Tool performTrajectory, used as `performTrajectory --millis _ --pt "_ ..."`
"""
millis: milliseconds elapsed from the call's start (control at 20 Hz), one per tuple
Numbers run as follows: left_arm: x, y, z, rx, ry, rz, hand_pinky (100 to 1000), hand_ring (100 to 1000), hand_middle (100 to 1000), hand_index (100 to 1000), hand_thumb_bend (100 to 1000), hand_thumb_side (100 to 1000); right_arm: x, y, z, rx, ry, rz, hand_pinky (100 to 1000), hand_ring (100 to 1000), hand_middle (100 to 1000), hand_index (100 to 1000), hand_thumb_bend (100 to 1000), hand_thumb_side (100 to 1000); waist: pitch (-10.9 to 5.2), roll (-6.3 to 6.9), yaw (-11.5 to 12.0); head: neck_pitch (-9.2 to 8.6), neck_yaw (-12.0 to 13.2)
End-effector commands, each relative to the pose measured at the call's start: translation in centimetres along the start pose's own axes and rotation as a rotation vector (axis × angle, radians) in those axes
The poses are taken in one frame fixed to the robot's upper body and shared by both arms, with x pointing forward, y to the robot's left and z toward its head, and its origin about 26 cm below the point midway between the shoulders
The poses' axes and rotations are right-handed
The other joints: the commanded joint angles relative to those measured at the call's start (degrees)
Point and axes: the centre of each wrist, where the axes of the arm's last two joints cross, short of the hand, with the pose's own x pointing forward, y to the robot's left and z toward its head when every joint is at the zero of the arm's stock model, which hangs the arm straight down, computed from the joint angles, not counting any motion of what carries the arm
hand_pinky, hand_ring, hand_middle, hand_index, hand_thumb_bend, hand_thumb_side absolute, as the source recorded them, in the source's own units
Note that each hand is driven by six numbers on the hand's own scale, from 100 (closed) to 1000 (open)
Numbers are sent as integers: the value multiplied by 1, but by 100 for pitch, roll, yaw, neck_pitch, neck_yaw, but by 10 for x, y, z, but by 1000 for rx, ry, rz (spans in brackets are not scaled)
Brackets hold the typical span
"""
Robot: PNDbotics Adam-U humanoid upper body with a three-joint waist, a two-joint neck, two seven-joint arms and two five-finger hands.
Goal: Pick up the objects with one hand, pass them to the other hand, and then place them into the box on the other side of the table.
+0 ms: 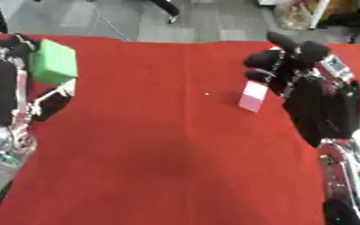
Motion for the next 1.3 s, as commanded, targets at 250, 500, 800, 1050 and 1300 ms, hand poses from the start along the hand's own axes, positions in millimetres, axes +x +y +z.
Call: performTrajectory --millis 250,500,800,1050,1300 --pt "-103 25 -62 -259 500 -312 693 559 567 648 330 146 -10 -11 15 -26 57 110 835 830 697 935 100 986 -57 206 -150 -10 453" --pt "-200 14 -92 -444 868 -397 782 744 769 849 746 545 -14 -9 19 15 80 135 836 829 692 936 100 987 -105 212 -293 -10 468" --pt "-198 21 -107 -302 793 -401 861 859 876 945 1000 760 -15 -10 21 42 88 171 835 828 688 938 100 987 -87 225 -293 -10 397" --pt "-130 47 -118 -52 514 -310 837 824 833 899 964 600 -17 -12 21 33 93 184 834 829 686 941 100 984 -81 216 -231 -10 132" --pt "-38 73 -81 98 47 44 790 748 767 855 872 573 -10 -34 20 -30 112 359 843 858 725 971 100 959 -67 141 -150 -10 -470"
